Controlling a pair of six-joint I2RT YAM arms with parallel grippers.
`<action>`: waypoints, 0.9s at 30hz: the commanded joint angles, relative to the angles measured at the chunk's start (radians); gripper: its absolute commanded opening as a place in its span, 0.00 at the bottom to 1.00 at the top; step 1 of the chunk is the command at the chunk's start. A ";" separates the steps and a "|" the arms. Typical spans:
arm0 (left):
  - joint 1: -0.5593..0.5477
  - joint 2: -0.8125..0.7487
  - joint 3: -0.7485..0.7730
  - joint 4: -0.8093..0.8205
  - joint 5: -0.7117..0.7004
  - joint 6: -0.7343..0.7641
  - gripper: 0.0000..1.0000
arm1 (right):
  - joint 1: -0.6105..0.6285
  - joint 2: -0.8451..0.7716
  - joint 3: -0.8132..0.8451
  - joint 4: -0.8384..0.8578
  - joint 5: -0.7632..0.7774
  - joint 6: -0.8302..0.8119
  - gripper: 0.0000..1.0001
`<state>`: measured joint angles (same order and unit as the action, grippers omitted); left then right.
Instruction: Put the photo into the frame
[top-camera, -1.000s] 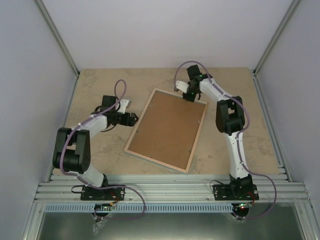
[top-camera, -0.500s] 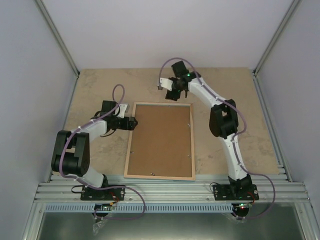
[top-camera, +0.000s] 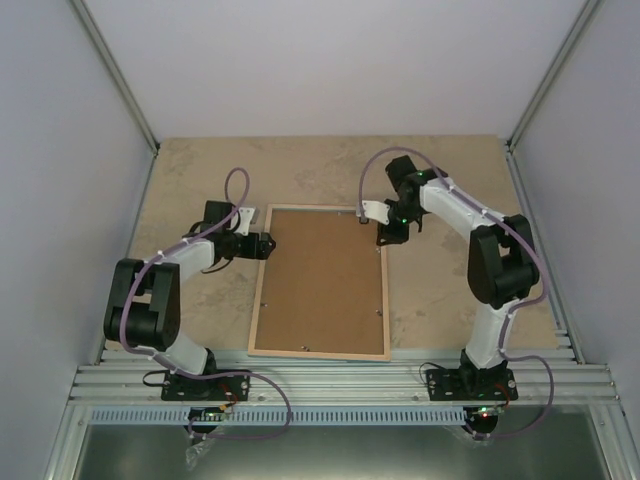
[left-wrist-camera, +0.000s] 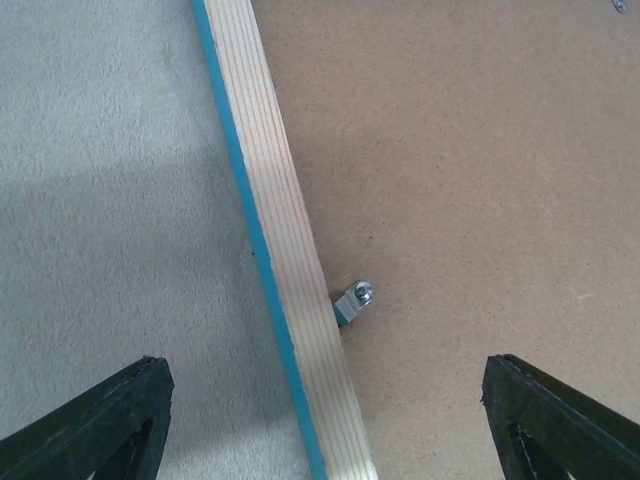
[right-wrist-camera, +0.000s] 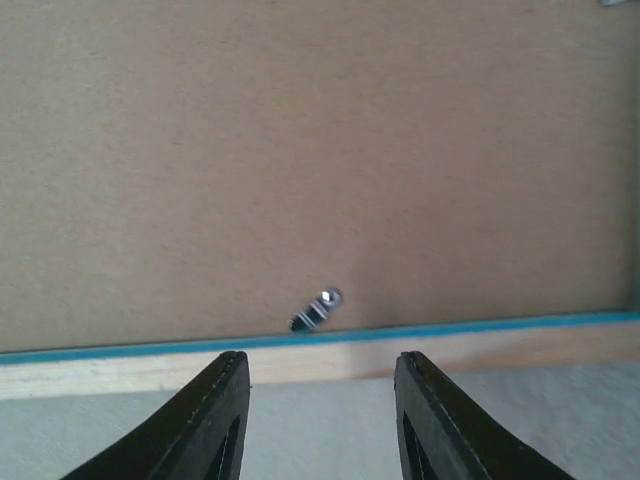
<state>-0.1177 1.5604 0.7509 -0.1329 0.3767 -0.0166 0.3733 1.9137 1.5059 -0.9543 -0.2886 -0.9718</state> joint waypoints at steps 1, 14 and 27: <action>-0.002 0.010 0.012 0.022 0.012 -0.005 0.87 | 0.028 0.033 -0.009 0.012 0.039 0.056 0.41; -0.002 0.015 0.007 0.016 0.000 0.011 0.86 | 0.096 0.150 -0.008 0.063 0.185 0.110 0.34; -0.002 0.130 0.074 -0.067 -0.136 0.060 0.78 | 0.136 0.160 -0.054 0.059 0.303 0.033 0.15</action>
<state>-0.1177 1.6371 0.7757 -0.1513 0.3149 0.0059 0.5060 2.0415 1.4864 -0.8936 -0.0658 -0.9028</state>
